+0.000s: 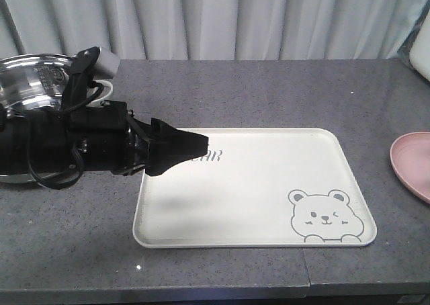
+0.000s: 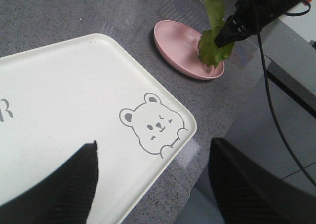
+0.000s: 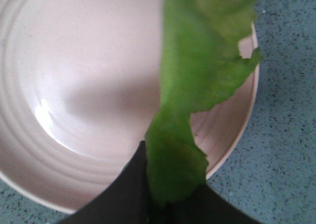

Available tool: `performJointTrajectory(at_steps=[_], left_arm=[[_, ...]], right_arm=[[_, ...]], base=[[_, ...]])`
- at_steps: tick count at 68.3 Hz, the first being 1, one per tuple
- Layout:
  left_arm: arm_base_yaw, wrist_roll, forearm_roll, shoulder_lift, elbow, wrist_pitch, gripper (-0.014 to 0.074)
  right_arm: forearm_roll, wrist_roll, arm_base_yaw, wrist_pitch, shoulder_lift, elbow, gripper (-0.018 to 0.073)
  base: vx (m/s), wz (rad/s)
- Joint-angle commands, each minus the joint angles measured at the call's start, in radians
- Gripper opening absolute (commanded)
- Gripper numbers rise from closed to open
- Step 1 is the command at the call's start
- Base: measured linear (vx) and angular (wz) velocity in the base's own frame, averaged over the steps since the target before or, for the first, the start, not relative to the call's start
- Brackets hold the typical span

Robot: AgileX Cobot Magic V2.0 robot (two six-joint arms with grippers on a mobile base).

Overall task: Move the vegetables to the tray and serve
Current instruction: 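Carry the leaf with the right gripper onto the pink plate and release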

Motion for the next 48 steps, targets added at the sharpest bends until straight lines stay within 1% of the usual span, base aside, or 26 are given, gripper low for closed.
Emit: performJointTrajectory(at_steps=[1, 7, 13, 17, 22, 27, 37, 48], left_arm=[[-0.005, 0.003, -0.05, -0.028, -0.026, -0.006, 0.047], [-0.005, 0.003, -0.05, -0.028, -0.026, -0.008, 0.047], [-0.005, 0.003, -0.05, -0.028, -0.026, -0.009, 0.047], [-0.005, 0.003, -0.05, -0.028, -0.026, -0.009, 0.047], [-0.005, 0.003, -0.05, -0.028, -0.026, -0.009, 0.047], [-0.005, 0.003, -0.05, -0.028, -0.026, -0.009, 0.047], [-0.005, 0.003, -0.05, -0.028, -0.026, -0.009, 0.047], [-0.005, 0.003, -0.05, -0.028, -0.026, -0.009, 0.047]], right_arm=[[-0.008, -0.007, -0.002, -0.016, -0.021, -0.036, 0.0074], [0.011, -0.009, -0.002, -0.029, -0.016, -0.036, 0.0152], [0.016, -0.012, -0.002, -0.04, -0.016, -0.036, 0.0255], [0.017, -0.011, -0.002, -0.041, -0.016, -0.036, 0.035], [0.019, -0.011, -0.002, -0.043, -0.016, -0.036, 0.04], [0.027, -0.004, -0.002, -0.043, -0.016, -0.036, 0.0426], [0.059, -0.005, -0.002, -0.033, -0.016, -0.036, 0.0424], [0.061, -0.004, -0.002, -0.017, -0.016, -0.036, 0.0424]], base=[[0.0, 0.0], [0.0, 0.0], [0.0, 0.0], [0.0, 0.0], [0.0, 0.0], [0.0, 0.0], [0.0, 0.0], [0.0, 0.0]])
